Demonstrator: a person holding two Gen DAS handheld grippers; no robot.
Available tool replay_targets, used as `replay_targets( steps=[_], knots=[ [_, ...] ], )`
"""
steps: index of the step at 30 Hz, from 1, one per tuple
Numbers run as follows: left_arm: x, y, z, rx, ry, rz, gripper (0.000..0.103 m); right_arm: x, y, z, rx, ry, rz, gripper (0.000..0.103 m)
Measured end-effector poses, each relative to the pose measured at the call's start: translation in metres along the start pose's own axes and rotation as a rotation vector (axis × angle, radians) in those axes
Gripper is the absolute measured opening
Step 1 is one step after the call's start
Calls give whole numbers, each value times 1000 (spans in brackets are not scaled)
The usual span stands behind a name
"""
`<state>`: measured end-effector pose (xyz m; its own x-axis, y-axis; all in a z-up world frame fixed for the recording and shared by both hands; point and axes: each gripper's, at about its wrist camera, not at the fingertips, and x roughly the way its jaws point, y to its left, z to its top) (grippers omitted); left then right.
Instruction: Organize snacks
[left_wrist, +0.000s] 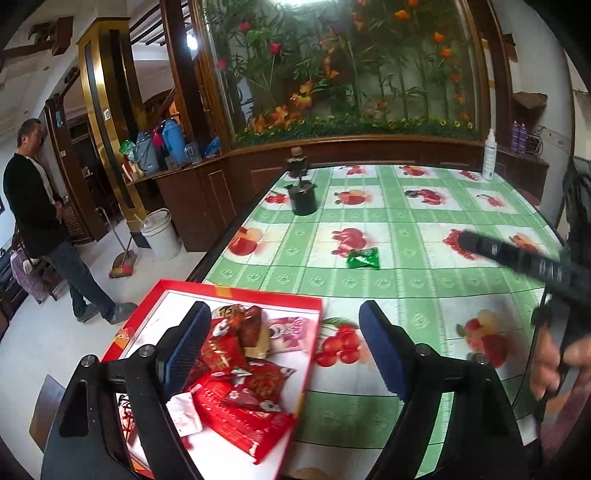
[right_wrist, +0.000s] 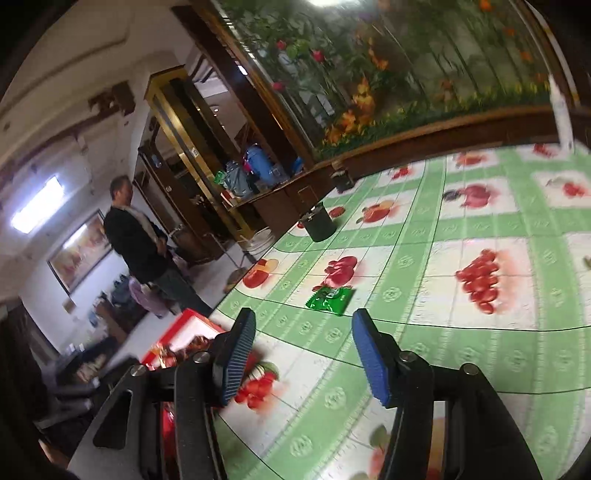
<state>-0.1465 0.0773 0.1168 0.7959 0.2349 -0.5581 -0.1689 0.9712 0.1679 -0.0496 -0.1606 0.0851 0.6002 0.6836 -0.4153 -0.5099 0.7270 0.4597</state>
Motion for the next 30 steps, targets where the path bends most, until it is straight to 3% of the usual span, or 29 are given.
replay_targets(
  steps=[5, 17, 23, 26, 30],
  knots=[
    [-11, 4, 0, -25, -14, -14, 85, -21, 25, -23, -91, -26, -35, 62],
    [-52, 33, -19, -71, -68, -24, 85, -50, 69, -53, -67, -92, -19, 64],
    [-84, 44, -30, -84, -132, -40, 85, -72, 107, -64, -128, -124, -10, 65],
    [-102, 48, -37, -76, -167, -14, 85, -85, 131, -72, -166, -144, 3, 68],
    [-122, 60, -47, -96, -206, 7, 92, -102, 162, -83, -210, -175, 5, 69]
  ],
)
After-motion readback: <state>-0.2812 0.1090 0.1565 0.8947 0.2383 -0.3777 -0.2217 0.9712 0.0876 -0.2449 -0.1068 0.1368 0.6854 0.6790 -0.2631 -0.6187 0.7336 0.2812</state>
